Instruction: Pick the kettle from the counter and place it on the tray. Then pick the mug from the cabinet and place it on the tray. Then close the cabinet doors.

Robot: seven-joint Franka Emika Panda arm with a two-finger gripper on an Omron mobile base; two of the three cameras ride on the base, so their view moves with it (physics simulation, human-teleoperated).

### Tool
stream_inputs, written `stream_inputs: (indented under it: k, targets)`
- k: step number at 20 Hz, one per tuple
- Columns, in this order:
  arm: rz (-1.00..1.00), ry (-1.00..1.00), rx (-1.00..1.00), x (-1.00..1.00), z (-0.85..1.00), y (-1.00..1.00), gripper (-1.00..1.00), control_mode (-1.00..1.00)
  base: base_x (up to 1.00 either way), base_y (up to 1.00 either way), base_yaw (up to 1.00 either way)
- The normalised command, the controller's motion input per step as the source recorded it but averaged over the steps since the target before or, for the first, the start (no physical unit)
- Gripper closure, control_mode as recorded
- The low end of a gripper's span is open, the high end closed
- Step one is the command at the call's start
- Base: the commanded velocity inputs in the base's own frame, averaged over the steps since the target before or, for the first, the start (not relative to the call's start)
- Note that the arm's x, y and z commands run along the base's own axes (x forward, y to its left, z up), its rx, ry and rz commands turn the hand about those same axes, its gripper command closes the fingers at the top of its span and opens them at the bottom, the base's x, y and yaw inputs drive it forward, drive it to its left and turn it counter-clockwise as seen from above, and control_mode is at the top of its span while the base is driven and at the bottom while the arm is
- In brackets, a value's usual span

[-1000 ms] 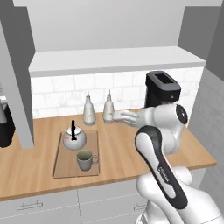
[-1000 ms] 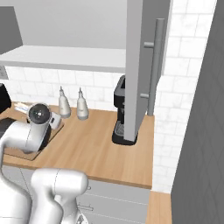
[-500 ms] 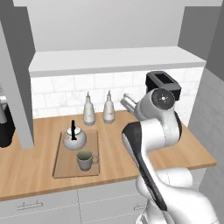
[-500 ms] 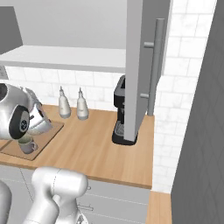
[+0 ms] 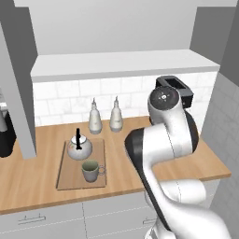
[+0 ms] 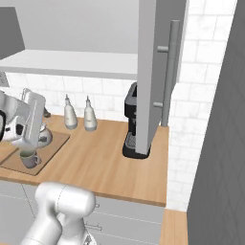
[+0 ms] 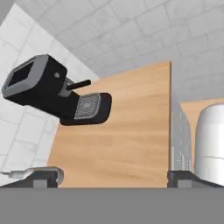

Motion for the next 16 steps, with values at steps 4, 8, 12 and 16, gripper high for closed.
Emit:
stream_inputs:
  k: [4, 8, 12, 16]
  targets:
    - [-0.29, -0.12, 0.15, -0.72, 0.28, -0.37, -1.00, -1.00, 0.00, 0.00, 0.00]
    - [-0.31, -0.12, 0.11, -0.68, 0.24, -0.38, -1.00, -1.00, 0.00, 0.00, 0.00]
    - [-0.57, -0.14, 0.01, -0.34, 0.07, -0.29, -1.00, -1.00, 0.00, 0.00, 0.00]
    - [-0.67, -0.02, 0.02, -0.23, 0.13, -0.32, -1.00, -1.00, 0.00, 0.00, 0.00]
